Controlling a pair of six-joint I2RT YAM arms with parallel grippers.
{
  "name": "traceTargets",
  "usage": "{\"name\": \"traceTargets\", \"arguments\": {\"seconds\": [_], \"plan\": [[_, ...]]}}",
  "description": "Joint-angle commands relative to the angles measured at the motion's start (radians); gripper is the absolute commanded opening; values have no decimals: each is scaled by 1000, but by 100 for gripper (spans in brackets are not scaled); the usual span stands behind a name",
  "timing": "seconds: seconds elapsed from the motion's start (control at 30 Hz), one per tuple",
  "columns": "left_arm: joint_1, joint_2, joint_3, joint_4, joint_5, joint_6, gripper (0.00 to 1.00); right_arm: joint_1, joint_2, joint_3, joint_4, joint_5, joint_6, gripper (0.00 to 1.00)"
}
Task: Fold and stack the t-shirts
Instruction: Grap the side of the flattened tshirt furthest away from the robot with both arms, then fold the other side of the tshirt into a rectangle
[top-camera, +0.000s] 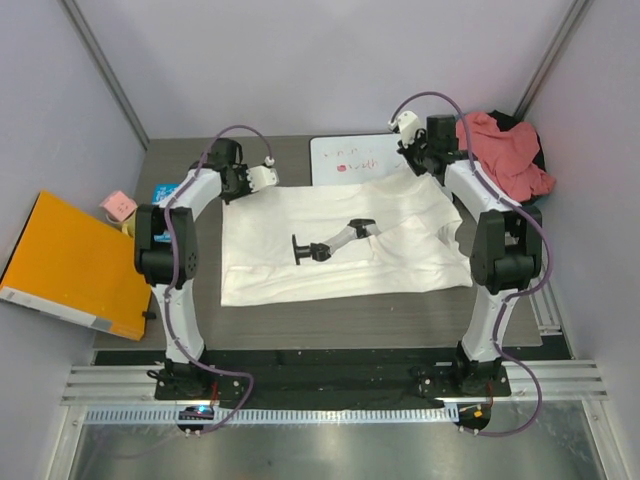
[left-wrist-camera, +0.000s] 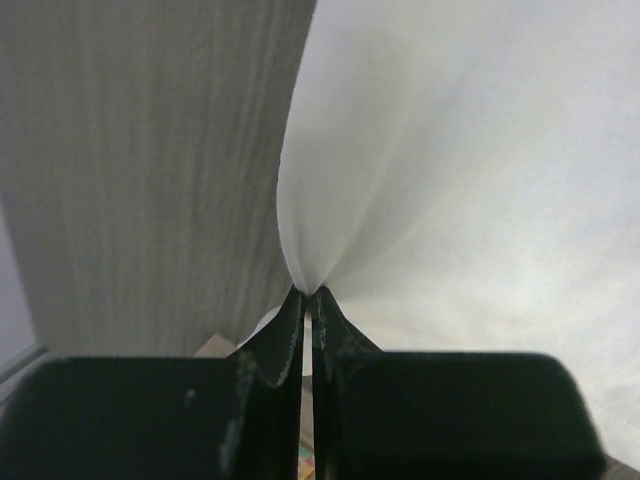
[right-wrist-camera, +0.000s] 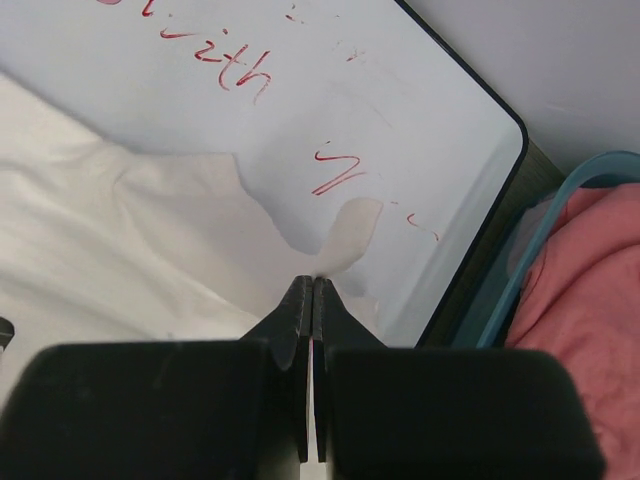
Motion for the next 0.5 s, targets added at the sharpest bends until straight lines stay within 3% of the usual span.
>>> {"name": "traceTargets", "arguments": {"seconds": [0.0,0.13,0.27,0.47], "plan": [[3,-166,-75,185,-46,-34,0,1,-133,-44,0,-29,-53,1],[-3,-293,-178,181,0,-16,0,0,-245,-110,-85,-61,-99,1],[-7,-393,-290,55,68,44,0,1,-345,-165,-190,-119,-157,1],[-10,-498,-386,-132,129,156,0,0,-483,-201,-518,-248,-347,1]]}}
